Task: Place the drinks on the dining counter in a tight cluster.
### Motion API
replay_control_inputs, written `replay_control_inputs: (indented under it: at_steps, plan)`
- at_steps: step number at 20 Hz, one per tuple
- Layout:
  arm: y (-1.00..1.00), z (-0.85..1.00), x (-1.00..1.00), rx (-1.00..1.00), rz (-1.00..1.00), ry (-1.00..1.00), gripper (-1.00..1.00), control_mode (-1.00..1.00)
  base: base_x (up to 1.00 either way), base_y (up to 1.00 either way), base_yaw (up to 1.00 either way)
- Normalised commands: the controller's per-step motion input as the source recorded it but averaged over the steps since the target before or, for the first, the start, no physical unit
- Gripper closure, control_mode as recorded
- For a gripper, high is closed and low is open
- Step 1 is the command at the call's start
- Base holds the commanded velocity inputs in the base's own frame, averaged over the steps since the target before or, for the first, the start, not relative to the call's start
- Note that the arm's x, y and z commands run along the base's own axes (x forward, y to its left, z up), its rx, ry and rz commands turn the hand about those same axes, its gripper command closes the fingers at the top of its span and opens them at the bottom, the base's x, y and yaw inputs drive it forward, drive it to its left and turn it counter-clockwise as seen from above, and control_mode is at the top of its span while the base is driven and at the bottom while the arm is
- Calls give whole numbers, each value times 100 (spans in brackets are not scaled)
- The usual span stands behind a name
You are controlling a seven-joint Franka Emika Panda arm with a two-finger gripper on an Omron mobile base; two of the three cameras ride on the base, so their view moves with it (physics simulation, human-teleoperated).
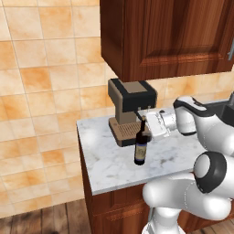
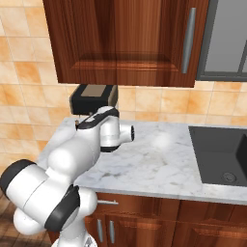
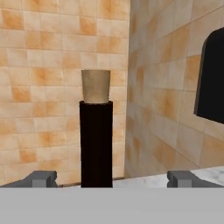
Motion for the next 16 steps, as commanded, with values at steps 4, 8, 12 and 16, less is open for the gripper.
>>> replay_control_inputs:
  at_steps: [4,8,12,16]
  plan:
    - [7,-9,3,2,0,0,-100,-100,0,0,0]
    - [5,-11,9,3,0,0,-100,-100,0,0,0]
    - [13,-8,5,1,0,0,-100,-100,0,0,0]
    - [13,-4,3,0,0,0,-100,-100,0,0,0]
